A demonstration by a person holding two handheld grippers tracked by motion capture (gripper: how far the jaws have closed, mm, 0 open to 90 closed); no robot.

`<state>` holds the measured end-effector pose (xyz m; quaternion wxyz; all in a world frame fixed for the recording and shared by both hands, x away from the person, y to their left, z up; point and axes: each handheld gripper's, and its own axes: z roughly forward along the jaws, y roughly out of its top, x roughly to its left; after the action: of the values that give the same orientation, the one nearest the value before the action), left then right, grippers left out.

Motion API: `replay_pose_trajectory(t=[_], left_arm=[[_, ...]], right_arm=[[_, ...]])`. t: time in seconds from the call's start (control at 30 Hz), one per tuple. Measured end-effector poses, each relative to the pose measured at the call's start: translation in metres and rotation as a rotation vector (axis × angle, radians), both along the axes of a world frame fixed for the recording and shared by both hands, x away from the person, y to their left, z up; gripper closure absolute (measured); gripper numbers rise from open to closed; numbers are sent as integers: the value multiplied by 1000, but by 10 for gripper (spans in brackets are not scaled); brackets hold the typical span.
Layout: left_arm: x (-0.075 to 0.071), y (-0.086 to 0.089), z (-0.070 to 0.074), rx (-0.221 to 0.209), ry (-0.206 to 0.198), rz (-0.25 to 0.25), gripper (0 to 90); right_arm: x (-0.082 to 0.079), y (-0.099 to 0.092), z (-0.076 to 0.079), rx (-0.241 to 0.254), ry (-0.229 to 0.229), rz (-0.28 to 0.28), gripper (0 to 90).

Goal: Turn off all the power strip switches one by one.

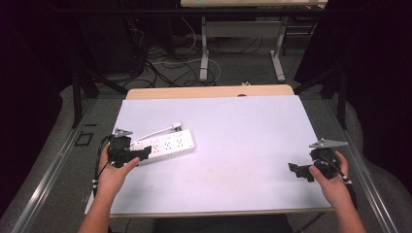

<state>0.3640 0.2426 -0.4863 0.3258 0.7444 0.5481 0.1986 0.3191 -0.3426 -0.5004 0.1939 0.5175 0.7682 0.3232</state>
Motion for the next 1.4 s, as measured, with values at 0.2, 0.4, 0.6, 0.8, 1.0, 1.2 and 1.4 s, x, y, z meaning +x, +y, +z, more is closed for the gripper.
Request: replay_pose_trajectory(t=[0.2,0.4,0.6,0.8,1.0,1.2,1.4], left_arm=[[8,2,7,6,11,-5,161],[16,4,14,17,8,-1,166],[24,7,16,17,30,11,201],[31,7,17,21,53,22,213],[37,8,19,22,86,33,236],[42,11,20,10,116,48,275],[49,13,19,-6,122,70,300]], right_arm=[[1,5,-1,-12,0,11,0],[2,7,-3,-14,6,23,0],[2,7,-4,-14,8,22,0],[2,7,-5,-9,14,14,0],[2,8,-6,-10,13,17,0],[3,9,-7,-12,15,21,0],[3,10,-8,-7,26,25,0]])
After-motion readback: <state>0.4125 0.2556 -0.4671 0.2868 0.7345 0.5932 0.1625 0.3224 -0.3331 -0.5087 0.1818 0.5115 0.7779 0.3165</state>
